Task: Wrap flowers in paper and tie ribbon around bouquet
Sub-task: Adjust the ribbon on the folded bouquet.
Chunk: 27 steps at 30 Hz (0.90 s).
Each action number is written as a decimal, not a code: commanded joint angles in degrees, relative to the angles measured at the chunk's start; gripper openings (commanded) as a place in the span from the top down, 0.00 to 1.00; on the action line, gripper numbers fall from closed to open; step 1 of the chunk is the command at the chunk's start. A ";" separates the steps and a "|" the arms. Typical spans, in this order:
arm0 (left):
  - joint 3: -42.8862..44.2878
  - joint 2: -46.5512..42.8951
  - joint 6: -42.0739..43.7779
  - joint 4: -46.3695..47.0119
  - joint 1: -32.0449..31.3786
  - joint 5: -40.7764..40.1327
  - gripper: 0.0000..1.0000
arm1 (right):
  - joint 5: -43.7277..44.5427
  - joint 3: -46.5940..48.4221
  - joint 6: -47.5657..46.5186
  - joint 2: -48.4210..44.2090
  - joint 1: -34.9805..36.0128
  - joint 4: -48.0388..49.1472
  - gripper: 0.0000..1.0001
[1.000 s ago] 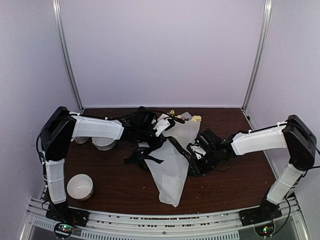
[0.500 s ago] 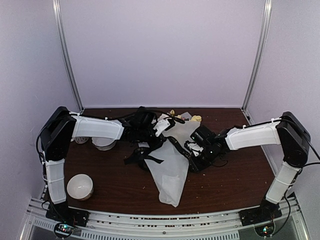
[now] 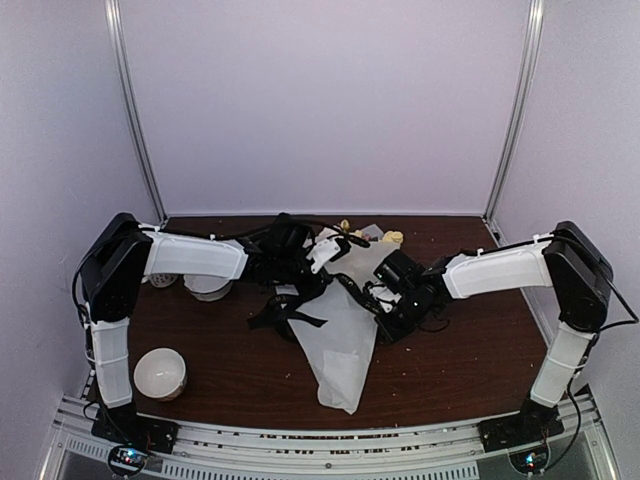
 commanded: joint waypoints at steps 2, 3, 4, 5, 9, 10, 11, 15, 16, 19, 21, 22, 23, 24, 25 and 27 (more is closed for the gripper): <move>1.03 -1.39 1.23 -2.25 0.68 2.61 0.87 | 7.75 0.49 0.78 -3.70 0.27 -5.10 1.00; 1.12 -2.00 1.58 -2.85 0.70 3.46 0.80 | 8.36 0.44 0.98 -4.20 0.31 -5.83 1.00; 1.15 -2.59 1.98 -3.49 0.92 4.25 0.74 | 8.78 0.50 1.14 -4.79 0.27 -6.46 1.00; 1.08 -3.56 2.36 -4.14 1.10 5.24 0.68 | 9.22 0.56 1.21 -5.35 0.27 -6.96 1.00; 0.69 -6.87 5.16 -7.38 1.77 10.92 0.44 | 8.57 0.60 0.82 -7.23 0.27 -7.45 1.00; 0.33 -7.71 5.53 -8.05 1.93 12.14 0.40 | 8.17 0.86 0.66 -7.29 0.27 -7.59 1.00; -0.07 -8.71 5.78 -8.60 2.14 13.24 0.38 | 8.09 1.33 0.47 -7.28 0.29 -8.15 1.00; -5.89 -14.71 4.15 -10.18 3.91 16.15 0.34 | 7.33 2.41 -0.08 -8.20 0.27 -9.05 1.00; -8.20 -16.75 3.95 -10.56 4.19 15.65 0.35 | 7.04 2.42 -0.19 -8.54 0.27 -9.00 1.00; -14.35 -21.63 3.08 -13.39 4.34 8.59 0.45 | 6.70 3.04 -0.42 -8.98 0.18 -9.66 1.00; -17.77 -23.77 2.66 -15.53 4.31 5.84 0.48 | 6.43 3.87 -0.69 -9.26 0.18 -10.18 1.00; -19.39 -24.71 2.54 -16.19 4.33 5.04 0.48 | 6.30 4.21 -0.83 -9.43 0.18 -10.44 1.00; -21.15 -25.77 2.40 -16.20 4.34 4.17 0.48 | 6.01 4.58 -1.08 -9.55 0.18 -10.58 1.00; -22.71 -26.61 2.30 -15.87 4.34 3.22 0.48 | 5.85 4.96 -1.26 -9.57 0.22 -10.92 1.00; -24.03 -27.22 2.30 -15.56 4.29 2.18 0.46 | 5.69 5.28 -1.40 -9.71 0.19 -11.29 1.00; -25.69 -27.35 2.82 -14.94 4.29 -0.18 0.40 | 5.62 5.84 -1.53 -10.07 0.18 -11.96 1.00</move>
